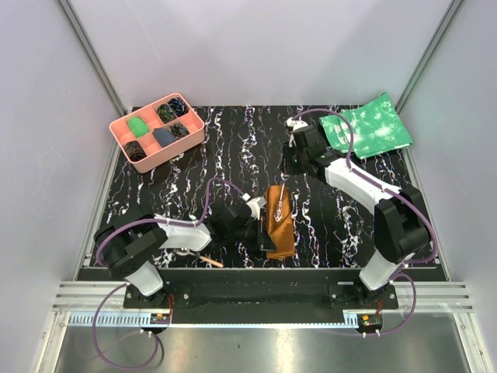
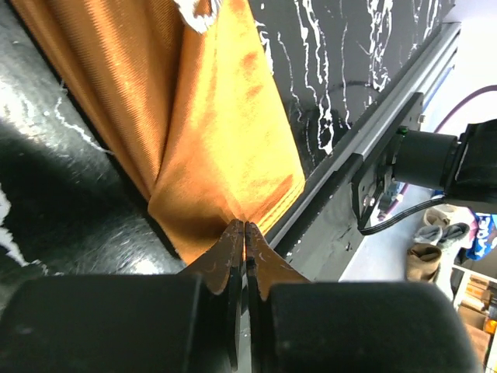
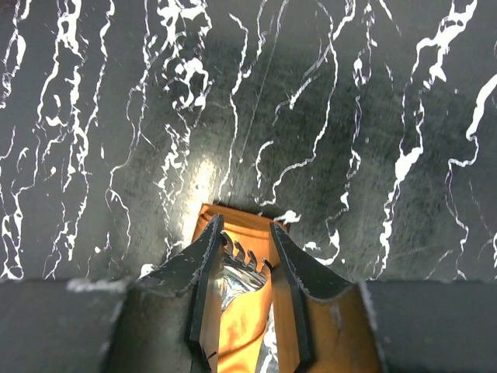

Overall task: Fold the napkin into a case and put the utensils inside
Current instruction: Insert the fork into the folded napkin.

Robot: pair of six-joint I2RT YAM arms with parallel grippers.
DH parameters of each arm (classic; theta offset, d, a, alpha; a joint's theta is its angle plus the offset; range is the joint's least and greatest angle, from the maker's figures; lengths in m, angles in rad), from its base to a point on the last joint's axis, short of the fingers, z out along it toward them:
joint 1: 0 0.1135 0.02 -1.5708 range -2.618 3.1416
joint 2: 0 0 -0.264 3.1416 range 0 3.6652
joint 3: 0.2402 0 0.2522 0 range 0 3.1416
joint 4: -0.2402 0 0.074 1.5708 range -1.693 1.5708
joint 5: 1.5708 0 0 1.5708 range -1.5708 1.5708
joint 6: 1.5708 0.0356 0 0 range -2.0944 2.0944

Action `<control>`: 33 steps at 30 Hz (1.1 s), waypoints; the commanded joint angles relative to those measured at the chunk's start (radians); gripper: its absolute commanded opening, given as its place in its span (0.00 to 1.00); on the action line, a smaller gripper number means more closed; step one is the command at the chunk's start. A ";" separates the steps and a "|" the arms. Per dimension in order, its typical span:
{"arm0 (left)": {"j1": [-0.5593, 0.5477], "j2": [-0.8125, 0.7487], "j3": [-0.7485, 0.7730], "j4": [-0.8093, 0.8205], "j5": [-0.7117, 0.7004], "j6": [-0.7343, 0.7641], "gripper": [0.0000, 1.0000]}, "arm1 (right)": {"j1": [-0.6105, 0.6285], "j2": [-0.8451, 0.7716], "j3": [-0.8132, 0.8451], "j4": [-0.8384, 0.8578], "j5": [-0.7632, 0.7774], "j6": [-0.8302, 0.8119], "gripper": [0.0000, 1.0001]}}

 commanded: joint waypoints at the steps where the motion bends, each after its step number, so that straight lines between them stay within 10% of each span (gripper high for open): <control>1: -0.008 0.010 0.030 0.101 0.030 -0.017 0.04 | -0.003 0.014 -0.004 0.088 0.004 -0.039 0.00; 33: -0.030 0.114 -0.043 0.178 0.050 -0.152 0.00 | 0.028 0.002 -0.115 0.108 -0.191 0.022 0.00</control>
